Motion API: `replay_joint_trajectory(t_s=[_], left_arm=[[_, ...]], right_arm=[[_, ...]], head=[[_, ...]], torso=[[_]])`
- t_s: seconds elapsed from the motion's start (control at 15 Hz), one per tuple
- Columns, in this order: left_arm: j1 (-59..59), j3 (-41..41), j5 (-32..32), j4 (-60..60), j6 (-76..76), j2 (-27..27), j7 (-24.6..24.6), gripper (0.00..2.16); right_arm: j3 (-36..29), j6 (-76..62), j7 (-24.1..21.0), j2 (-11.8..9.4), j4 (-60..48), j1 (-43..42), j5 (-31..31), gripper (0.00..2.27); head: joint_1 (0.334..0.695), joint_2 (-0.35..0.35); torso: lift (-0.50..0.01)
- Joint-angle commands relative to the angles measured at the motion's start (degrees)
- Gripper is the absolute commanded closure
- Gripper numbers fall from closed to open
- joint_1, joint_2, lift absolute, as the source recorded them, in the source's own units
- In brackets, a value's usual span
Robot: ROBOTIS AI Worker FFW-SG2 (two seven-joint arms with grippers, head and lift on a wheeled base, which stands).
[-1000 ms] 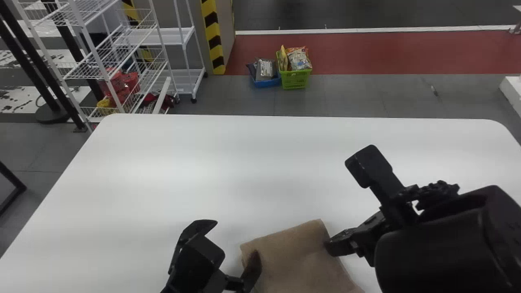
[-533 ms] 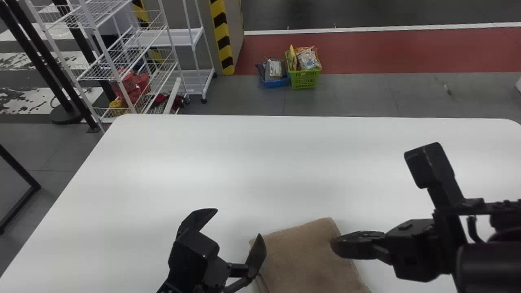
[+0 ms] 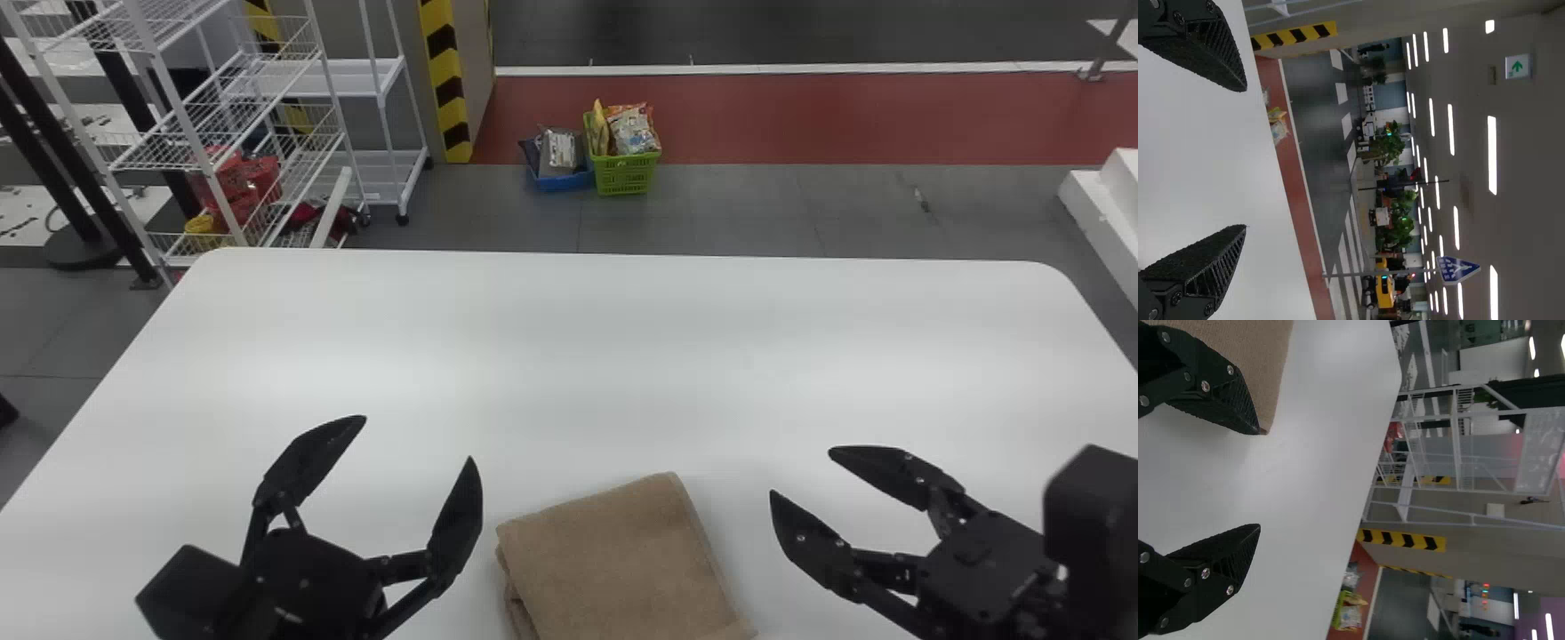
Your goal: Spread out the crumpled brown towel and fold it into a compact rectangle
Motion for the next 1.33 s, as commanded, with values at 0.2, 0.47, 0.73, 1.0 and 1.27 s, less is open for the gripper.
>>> replay_joint_trajectory(t_s=[0.2, 0.47, 0.73, 1.0, 1.27], left_arm=[[-0.3, 5.2, 5.7, 3.7, -0.7, -1.3, -0.7, 0.07], [-1.8, 9.2, 8.6, 5.4, 4.5, -1.3, -4.3, 0.07], [-1.8, 11.2, 9.1, 5.5, 6.3, -1.3, -5.5, 0.07], [-1.4, 12.6, 10.3, 5.0, 6.5, -1.3, -6.6, 0.07], [-1.2, 12.7, 10.3, 4.7, 6.5, -1.3, -6.8, 0.07]], right_arm=[[-3.9, -14.4, -1.9, 0.1, 5.5, 0.7, -3.5, 0.11], [-4.3, -15.8, -6.5, 0.1, 7.7, 0.5, -4.8, 0.11], [-2.6, -11.6, -11.2, 0.1, 8.2, 0.1, -5.9, 0.11], [-1.9, -8.6, -13.4, 0.1, 8.1, 0.0, -7.5, 0.11], [-1.0, -9.3, -14.0, 0.1, 8.1, 0.0, -7.5, 0.11]], head=[[0.695, 0.066], [0.695, 0.077], [0.695, 0.085], [0.695, 0.113], [0.695, 0.121]], torso=[[-0.127], [-0.127], [-0.127], [-0.127], [-0.127]])
